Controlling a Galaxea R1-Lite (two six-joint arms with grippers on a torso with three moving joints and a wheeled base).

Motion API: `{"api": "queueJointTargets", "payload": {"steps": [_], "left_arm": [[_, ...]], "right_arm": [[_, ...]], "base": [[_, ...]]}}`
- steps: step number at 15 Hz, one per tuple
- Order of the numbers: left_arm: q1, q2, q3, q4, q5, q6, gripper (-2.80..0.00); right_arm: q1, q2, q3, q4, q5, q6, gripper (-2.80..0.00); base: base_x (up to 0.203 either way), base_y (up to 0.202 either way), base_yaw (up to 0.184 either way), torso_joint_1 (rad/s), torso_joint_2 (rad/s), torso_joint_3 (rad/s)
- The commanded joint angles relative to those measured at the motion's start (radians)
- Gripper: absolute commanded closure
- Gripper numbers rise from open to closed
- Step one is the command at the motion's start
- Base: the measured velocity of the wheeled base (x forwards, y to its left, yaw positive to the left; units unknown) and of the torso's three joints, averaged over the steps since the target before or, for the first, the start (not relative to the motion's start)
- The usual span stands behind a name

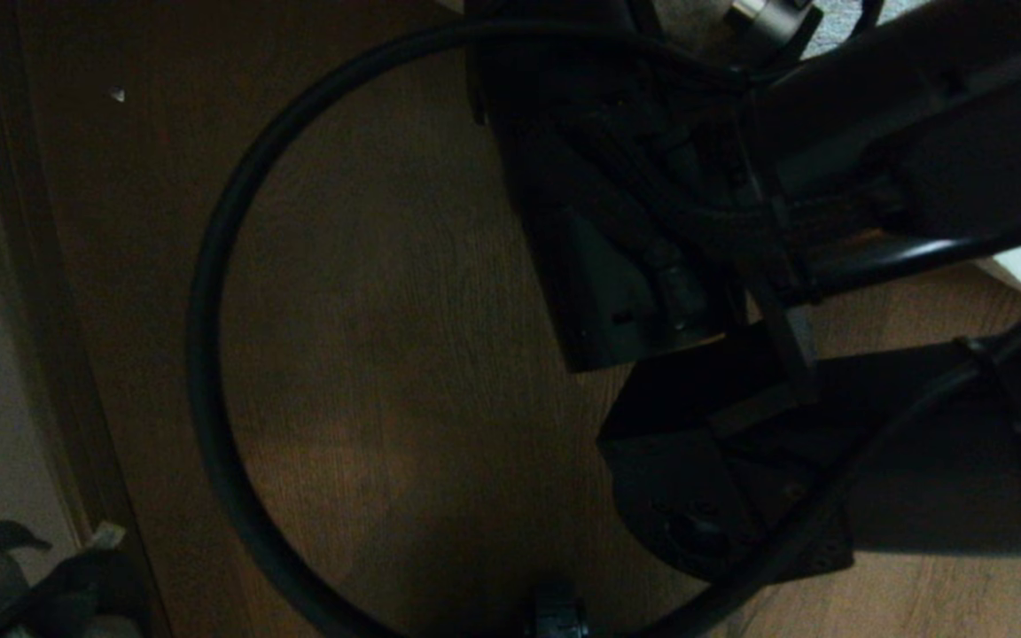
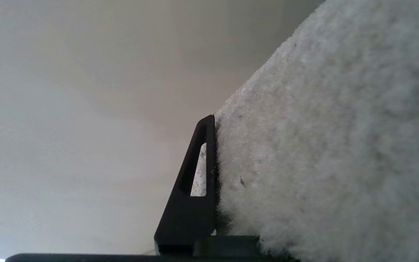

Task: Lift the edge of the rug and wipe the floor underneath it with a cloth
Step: Wipe the floor under the carpet with a rag

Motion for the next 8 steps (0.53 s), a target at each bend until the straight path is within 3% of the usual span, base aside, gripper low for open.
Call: {"api": "queueJointTargets", "payload": {"steps": [1, 5, 8], "left_arm": [[0.0, 0.0, -0.014, -0.007, -0.009, -0.001, 0.0], [0.0, 0.0, -0.078, 0.042, -0.101, -0.003, 0.0], [0.0, 0.004, -0.142, 0.123, -0.112, -0.003, 0.0]], "right_arm": [[0.0, 0.002, 0.0, -0.048, -0.002, 0.004, 0.0], [0.0, 0.001, 0.002, -0.048, -0.003, 0.004, 0.0], [0.002, 0.001, 0.0, -0.048, -0.002, 0.004, 0.0]], "base": [[0.0, 0.0, 0.0, 0.0, 0.0, 0.0], [0.0, 0.0, 0.0, 0.0, 0.0, 0.0], [0.0, 0.0, 0.0, 0.0, 0.0, 0.0]]}}
